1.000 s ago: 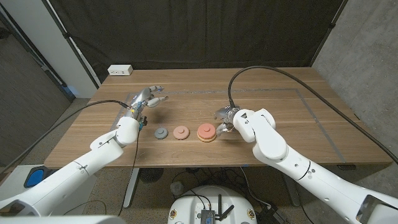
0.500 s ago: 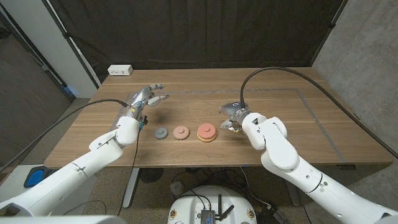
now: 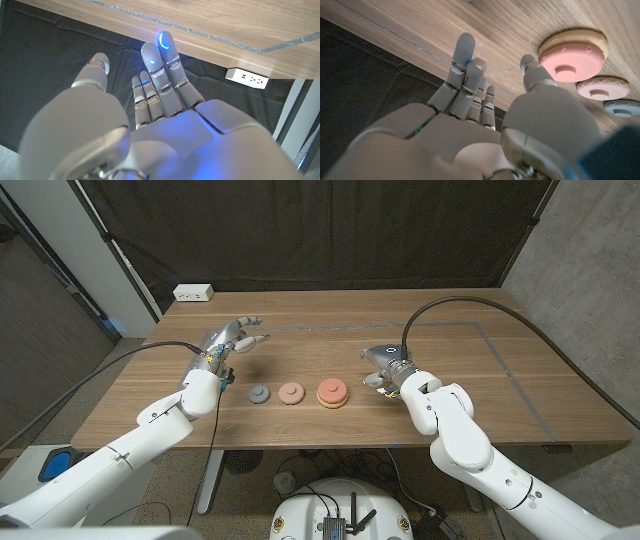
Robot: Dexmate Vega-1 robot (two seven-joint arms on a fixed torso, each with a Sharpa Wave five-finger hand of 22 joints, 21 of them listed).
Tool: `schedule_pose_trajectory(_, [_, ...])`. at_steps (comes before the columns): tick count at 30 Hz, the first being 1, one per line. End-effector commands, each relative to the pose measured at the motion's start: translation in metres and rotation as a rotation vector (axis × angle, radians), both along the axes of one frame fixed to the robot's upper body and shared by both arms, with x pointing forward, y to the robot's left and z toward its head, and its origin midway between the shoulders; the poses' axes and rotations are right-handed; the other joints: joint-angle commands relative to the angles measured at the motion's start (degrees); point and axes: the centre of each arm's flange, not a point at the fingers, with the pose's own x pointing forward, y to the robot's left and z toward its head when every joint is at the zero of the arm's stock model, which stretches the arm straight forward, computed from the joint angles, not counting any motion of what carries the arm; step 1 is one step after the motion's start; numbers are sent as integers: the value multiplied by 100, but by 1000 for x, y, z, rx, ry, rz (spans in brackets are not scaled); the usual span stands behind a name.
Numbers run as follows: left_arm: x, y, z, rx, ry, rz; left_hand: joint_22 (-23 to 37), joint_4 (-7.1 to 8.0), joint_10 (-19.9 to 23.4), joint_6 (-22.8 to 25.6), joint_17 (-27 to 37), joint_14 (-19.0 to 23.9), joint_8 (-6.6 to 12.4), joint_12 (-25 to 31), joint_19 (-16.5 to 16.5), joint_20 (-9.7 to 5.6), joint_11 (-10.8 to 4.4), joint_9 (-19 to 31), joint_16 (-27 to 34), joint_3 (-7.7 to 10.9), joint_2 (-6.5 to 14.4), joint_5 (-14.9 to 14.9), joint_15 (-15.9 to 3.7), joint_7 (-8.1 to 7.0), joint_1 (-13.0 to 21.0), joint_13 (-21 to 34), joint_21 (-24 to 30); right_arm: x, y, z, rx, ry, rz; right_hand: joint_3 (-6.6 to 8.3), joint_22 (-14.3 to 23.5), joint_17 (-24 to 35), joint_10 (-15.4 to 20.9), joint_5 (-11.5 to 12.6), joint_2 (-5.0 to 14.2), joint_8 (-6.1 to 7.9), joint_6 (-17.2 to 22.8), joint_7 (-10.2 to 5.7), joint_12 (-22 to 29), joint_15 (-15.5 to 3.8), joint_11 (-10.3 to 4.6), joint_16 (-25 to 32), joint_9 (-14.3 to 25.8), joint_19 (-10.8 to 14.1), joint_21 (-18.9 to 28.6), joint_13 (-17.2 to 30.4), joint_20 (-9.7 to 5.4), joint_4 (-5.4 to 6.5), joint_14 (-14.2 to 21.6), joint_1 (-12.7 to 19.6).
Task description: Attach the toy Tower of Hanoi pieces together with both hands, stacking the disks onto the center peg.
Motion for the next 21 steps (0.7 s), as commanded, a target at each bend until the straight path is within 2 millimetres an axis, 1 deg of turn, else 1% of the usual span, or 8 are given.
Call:
schedule_pose_trajectory(1, [0,-3,0,-10,3,-23,-1,4,-14,-31,13,-36,-20,-23,-36,-735,34,16,18,44,-13,45,-433,11,-54,11,45,-4,-25,-3,68,-94,-48,-24,33,52,31,-6,-3,32,106,-53,28,-365,-82,22,9,50,50,34,-527,-7,56,60])
schedule_pose_trajectory(5, [-1,-4,3,-4,-2,-12,-9,4,-13,-39,15,-34,-20,-19,-40,-740,32,16,24,47,-15,46,-433,16,-54,12,54,-5,-31,-5,70,-102,-61,-21,27,51,42,-5,-1,10,72,-91,27,-365,-88,8,6,43,51,46,-526,-4,50,69])
schedule_pose_trajectory(11, [-1,-4,4,-8,-3,-6,-31,3,-20,-46,15,-35,-19,-17,-40,-745,31,16,32,51,-18,47,-433,20,-54,15,70,-4,-42,-8,92,-117,-68,-21,22,50,88,-5,-3,-2,67,-101,39,-366,-117,-7,2,35,51,60,-525,-4,47,80])
schedule_pose_trajectory(17, [1,-6,4,-7,4,0,-39,1,-12,-54,14,-35,-19,-10,-45,-740,43,15,38,56,-20,50,-433,17,-50,17,89,-1,-57,-11,124,-121,-79,-17,21,23,118,-4,-3,1,93,-112,46,-367,-119,-39,-1,39,57,71,-527,-11,23,104])
schedule_pose_trajectory(18, [1,-6,4,-8,3,0,-42,1,-21,-55,13,-37,-18,-13,-44,-740,45,15,38,57,-20,50,-433,22,-49,17,91,-1,-59,-12,124,-122,-84,-17,21,46,133,-4,-2,-2,93,-127,50,-367,-129,-16,-2,43,61,75,-527,-12,51,111])
schedule_pose_trajectory(20, [1,-7,5,-6,3,3,-44,0,-21,-58,13,-36,-18,-11,-47,-743,56,15,41,59,-20,51,-433,19,-48,18,98,-1,-62,-12,127,-121,-92,-16,18,58,172,-3,1,-4,107,-240,59,-366,-151,-6,-4,47,66,86,-526,-11,73,128])
schedule_pose_trajectory(21, [1,-7,5,-2,1,3,-46,0,-25,-59,12,-37,-19,-13,-48,-741,67,15,40,60,-21,52,-433,20,-47,18,100,-1,-64,-12,129,-126,-92,-15,15,66,187,-3,5,-4,113,-260,62,-366,-170,-1,-4,46,66,89,-526,-9,82,130])
